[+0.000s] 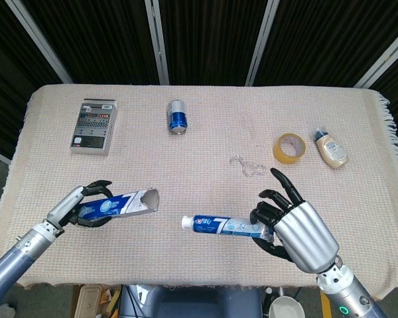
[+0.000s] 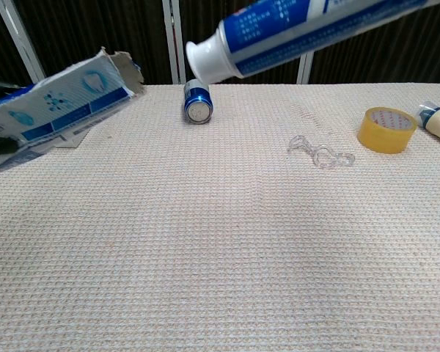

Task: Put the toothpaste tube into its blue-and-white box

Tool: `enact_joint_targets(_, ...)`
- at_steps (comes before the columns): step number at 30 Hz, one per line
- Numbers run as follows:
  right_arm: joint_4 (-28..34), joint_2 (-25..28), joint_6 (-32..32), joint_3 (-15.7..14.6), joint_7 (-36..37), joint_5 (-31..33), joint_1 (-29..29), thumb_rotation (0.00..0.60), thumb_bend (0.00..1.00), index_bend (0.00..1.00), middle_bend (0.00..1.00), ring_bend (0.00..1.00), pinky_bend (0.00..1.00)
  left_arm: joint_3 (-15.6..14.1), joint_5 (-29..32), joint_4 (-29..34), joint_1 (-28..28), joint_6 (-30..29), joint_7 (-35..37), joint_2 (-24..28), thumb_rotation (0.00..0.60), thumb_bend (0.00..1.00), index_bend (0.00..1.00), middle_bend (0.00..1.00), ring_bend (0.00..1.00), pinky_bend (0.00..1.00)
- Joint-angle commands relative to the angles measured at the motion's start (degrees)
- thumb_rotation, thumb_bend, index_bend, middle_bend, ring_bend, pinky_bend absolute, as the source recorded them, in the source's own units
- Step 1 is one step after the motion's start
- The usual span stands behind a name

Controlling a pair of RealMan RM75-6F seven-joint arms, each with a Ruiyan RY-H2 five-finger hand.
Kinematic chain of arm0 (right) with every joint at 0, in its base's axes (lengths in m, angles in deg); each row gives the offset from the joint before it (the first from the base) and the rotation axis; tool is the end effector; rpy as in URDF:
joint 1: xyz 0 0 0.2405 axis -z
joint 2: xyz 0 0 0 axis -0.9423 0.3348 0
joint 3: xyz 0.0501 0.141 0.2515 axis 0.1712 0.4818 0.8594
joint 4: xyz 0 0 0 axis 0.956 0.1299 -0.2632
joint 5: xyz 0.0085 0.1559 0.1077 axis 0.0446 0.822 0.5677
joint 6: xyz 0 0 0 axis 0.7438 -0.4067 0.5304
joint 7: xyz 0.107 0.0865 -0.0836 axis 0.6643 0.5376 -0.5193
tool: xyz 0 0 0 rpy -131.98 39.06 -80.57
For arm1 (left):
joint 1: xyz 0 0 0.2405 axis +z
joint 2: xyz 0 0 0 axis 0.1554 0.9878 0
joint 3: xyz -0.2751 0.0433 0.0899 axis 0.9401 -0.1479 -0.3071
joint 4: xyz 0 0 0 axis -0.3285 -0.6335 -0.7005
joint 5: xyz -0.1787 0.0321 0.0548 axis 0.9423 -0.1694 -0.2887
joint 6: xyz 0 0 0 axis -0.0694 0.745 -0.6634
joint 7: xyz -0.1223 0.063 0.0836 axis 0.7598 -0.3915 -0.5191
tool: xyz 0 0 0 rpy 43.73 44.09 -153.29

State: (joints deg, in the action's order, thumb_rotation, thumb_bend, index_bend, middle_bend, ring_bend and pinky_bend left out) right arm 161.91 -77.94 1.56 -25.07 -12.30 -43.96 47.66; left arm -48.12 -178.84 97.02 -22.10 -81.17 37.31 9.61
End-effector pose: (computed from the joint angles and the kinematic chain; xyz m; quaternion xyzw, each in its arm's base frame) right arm -0.0832 -0.2157 0.2306 0.7150 -0.2242 0.5565 0.3589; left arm -0.2283 0.2961 0.1185 -0.5460 -0.6656 -0.4794 0.1704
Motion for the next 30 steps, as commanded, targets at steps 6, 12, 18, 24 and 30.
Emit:
enact_joint_targets(6,0.0,-1.2,2.8,4.9,1.1,6.1,-3.8,0.600,0.38,0.63,0.67,0.33,0.00,1.0,-2.1,1.7,-2.8,1.5,-1.8,-3.5,0.600,0.30,0.50,0.42,0.12,0.12)
enact_joint_targets(12,0.0,-1.6,3.4,5.6,0.5,8.0,-3.9,0.600,0.38,0.63,0.67,0.33,0.00,0.8,-3.1,4.6,-2.5,-0.1,-3.0,-1.2,0.600,0.30,0.51,0.42,0.12,0.12)
enact_joint_targets(18,0.0,-1.4,2.8,5.7,1.3,8.3,-3.2,0.600,0.38,0.63,0.67,0.33,0.00,0.4,-2.4,6.4,-1.8,-0.8,-3.8,1.0,0.600,0.30,0.51,0.42,0.12,0.12)
enact_joint_targets(24,0.0,-1.4,3.1,5.8,1.9,8.2,-3.0,0.600,0.39,0.63,0.67,0.33,0.00,0.3,-2.4,6.9,-1.5,-1.5,-3.8,1.3,0.600,0.30,0.51,0.42,0.12,0.12)
enact_joint_targets(30,0.0,-2.6,4.8,5.8,1.1,8.7,-3.8,0.600,0.39,0.63,0.67,0.33,0.00,0.7,-2.3,7.2,-2.0,-1.2,-5.0,-0.1,0.600,0.30,0.51,0.42,0.12,0.12)
